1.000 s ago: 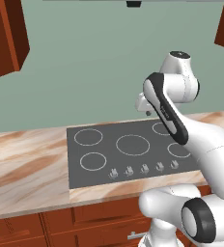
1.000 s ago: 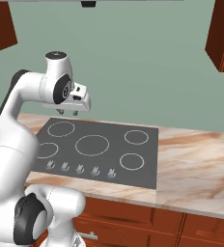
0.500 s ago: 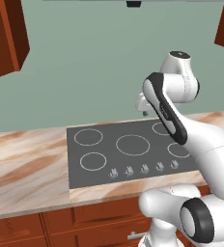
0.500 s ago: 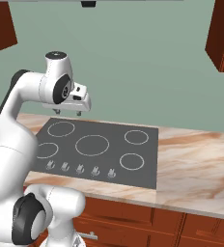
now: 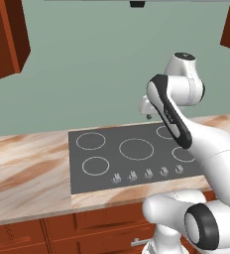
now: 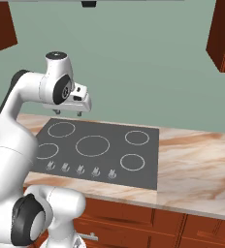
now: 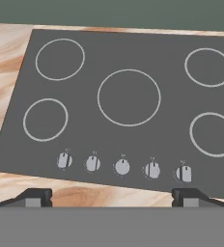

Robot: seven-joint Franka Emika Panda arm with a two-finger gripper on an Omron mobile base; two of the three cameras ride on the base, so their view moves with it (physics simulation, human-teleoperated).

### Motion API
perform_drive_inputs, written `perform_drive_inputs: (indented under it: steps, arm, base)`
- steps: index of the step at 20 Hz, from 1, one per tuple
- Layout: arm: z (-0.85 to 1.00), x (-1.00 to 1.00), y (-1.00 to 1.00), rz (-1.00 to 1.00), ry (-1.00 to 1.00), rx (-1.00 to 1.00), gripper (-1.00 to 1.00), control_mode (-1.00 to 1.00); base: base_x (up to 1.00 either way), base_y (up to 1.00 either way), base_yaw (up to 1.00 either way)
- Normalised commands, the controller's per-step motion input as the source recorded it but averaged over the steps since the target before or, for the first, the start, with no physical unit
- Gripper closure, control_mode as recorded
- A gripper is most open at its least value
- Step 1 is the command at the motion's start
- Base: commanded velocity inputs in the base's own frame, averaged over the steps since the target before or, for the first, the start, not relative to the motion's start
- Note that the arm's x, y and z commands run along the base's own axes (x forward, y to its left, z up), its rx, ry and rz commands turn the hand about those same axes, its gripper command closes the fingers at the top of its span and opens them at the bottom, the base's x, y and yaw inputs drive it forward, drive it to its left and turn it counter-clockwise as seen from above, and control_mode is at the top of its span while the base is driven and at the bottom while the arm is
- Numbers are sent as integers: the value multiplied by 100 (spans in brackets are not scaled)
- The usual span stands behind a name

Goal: Close all open cabinet doors.

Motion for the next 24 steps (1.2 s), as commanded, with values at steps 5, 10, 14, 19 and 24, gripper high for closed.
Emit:
perform_drive_inputs:
  steps: [5, 10, 14, 19, 24]
  arm:
    - [0, 0, 0, 0, 0, 0, -100, 100]
    - [0, 0, 0, 0, 0, 0, -100, 100]
    - [0, 0, 0, 0, 0, 0, -100, 100]
    - [0, 0, 0, 0, 0, 0, -100, 100]
    - [0, 0, 0, 0, 0, 0, -100, 100]
  base:
    - [-13, 0, -1]
    - [-57, 8, -1]
    - [-39, 35, 0]
    - [-26, 64, 0]
    - [-19, 64, 0]
